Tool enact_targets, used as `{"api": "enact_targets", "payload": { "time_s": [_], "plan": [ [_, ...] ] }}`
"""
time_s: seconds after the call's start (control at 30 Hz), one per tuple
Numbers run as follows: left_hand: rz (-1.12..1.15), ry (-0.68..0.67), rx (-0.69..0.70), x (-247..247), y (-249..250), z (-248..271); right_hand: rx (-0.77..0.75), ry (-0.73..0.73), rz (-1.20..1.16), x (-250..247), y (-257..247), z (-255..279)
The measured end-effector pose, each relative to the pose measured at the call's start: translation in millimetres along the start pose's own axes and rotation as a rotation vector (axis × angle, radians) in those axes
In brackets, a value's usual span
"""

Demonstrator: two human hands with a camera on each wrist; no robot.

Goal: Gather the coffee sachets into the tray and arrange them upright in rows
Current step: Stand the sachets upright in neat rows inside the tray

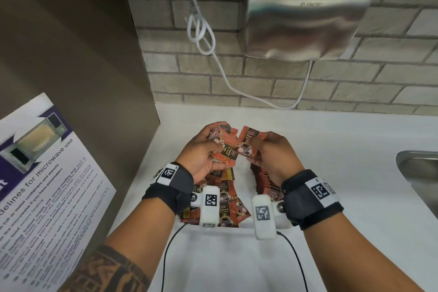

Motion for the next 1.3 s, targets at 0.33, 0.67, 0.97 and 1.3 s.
{"api": "enact_targets", "payload": {
  "time_s": [0.33, 0.67, 0.97, 1.3],
  "plan": [
    [-0.075, 0.08, 0.049, 3, 1, -2, -0.039, -0.11, 0.238, 6, 2, 1],
    [-0.254, 0.096, 0.03, 9, -2, -1, -0.081, -0.019, 0.109, 3, 5, -9],
    [-0.222, 0.03, 0.04, 25, -14, -2, -0.07, -0.105, -0.001, 8, 17, -8],
    [-0.137, 0.051, 0.045, 16, -4, -1, -0.066, -0.106, -0.002, -9, 5, -6]
  ]
}}
Point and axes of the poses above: each hand's wrist, its own z-axis away from the middle knuckle, its own x-axis out of the palm, y = z × x, the point moved 1 cm from there along -z, towards the middle knuckle, and after that the axes turned 1 degree about x, right-handed, at the moved point
